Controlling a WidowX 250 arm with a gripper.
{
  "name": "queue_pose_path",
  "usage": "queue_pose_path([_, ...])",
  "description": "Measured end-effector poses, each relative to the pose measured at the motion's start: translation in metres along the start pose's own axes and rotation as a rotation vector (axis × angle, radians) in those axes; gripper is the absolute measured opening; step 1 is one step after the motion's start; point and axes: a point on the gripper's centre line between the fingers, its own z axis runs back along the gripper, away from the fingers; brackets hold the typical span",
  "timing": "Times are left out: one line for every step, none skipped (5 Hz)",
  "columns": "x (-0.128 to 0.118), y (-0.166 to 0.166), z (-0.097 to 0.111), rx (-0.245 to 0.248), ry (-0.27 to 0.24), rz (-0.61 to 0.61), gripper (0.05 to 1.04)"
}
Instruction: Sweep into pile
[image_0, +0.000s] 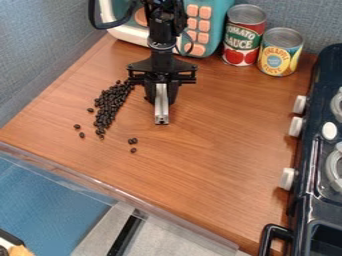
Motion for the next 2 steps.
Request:
queue_pose_path([0.001,0.0105,-0.0012,0.005,0.006,0.024,0.374])
queue_pose_path([0.0023,0.0196,-0.0008,0.005,0.001,0.042,0.374])
